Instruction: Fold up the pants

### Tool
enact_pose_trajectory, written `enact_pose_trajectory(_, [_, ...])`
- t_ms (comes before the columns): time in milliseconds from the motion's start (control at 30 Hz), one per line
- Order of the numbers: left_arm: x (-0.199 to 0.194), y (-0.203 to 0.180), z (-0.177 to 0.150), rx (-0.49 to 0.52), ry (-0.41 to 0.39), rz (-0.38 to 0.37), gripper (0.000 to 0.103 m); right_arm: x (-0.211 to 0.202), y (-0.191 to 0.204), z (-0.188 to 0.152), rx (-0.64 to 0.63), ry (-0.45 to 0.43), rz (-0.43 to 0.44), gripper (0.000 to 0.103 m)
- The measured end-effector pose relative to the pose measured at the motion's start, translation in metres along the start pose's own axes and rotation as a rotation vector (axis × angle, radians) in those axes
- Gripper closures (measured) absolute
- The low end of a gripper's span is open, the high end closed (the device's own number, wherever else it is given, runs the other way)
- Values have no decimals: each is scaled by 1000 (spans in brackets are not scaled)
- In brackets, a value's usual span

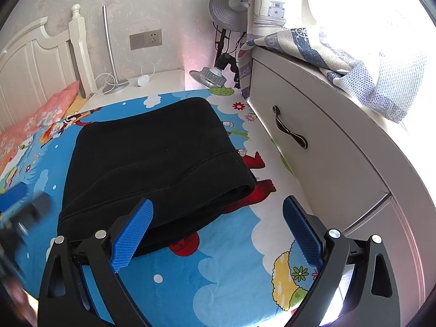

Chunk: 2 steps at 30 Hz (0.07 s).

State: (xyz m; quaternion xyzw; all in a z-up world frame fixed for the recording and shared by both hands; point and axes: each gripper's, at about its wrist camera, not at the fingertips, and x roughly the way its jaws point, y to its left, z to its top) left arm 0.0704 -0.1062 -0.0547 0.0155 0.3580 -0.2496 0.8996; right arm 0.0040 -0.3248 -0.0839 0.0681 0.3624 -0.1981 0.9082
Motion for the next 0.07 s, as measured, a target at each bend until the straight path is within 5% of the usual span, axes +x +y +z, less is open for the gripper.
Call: enact_pose_trajectory(67, [-16, 60, -3, -118, -33, 123, 2, 5, 0, -3, 5, 2, 13, 11])
